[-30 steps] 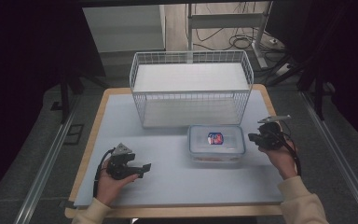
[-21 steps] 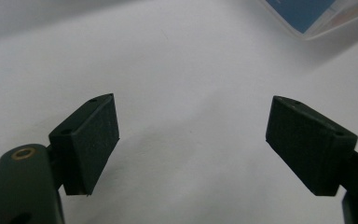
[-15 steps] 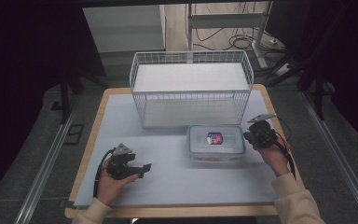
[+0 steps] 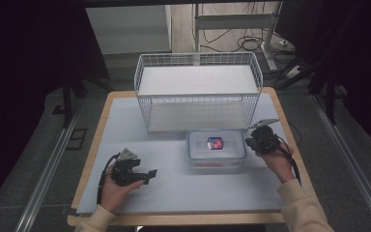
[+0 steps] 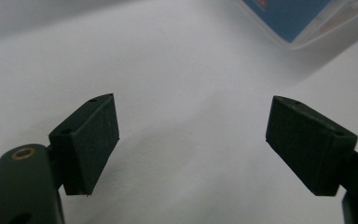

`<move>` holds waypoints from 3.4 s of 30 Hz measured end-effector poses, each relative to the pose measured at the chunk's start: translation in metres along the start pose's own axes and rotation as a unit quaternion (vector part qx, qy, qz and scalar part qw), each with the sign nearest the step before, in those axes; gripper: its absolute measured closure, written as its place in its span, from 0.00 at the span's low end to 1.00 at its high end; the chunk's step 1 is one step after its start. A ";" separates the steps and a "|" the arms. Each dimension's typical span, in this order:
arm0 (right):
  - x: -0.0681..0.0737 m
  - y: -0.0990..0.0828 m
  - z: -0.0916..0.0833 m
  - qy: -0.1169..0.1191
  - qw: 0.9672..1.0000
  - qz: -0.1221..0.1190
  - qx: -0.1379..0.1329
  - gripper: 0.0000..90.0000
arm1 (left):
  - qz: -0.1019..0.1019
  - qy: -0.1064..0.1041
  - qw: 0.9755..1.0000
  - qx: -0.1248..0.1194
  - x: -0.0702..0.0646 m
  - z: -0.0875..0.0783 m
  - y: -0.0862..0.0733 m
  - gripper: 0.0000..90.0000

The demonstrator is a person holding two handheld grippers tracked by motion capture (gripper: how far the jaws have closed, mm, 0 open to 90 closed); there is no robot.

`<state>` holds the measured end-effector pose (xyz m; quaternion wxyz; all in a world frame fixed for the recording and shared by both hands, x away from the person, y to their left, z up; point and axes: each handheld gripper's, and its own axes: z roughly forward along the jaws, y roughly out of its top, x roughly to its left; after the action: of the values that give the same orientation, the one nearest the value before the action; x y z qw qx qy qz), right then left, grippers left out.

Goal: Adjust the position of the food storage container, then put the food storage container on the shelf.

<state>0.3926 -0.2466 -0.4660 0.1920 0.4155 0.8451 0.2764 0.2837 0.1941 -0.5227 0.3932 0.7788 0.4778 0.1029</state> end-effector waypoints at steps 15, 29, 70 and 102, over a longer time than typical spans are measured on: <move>0.024 0.011 0.003 0.036 0.999 -0.014 -0.022 1.00 | -0.010 0.009 1.000 -0.017 0.005 -0.011 -0.004 0.19; 0.020 0.001 0.006 0.050 0.999 -0.003 -0.010 1.00 | -0.008 0.010 1.000 -0.015 0.004 -0.009 -0.001 0.19; -0.012 -0.046 -0.038 0.170 0.972 0.106 -0.126 0.37 | -0.056 -0.015 0.997 -0.052 -0.013 -0.008 0.047 0.18; -0.006 -0.039 -0.035 0.162 0.975 0.097 -0.116 0.30 | -0.141 -0.144 0.979 0.003 -0.013 0.072 0.084 0.16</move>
<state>0.3536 -0.2822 -0.4625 0.0714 0.4202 0.7828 0.4534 0.3712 0.1266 -0.5089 0.4666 0.7114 0.5211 -0.0682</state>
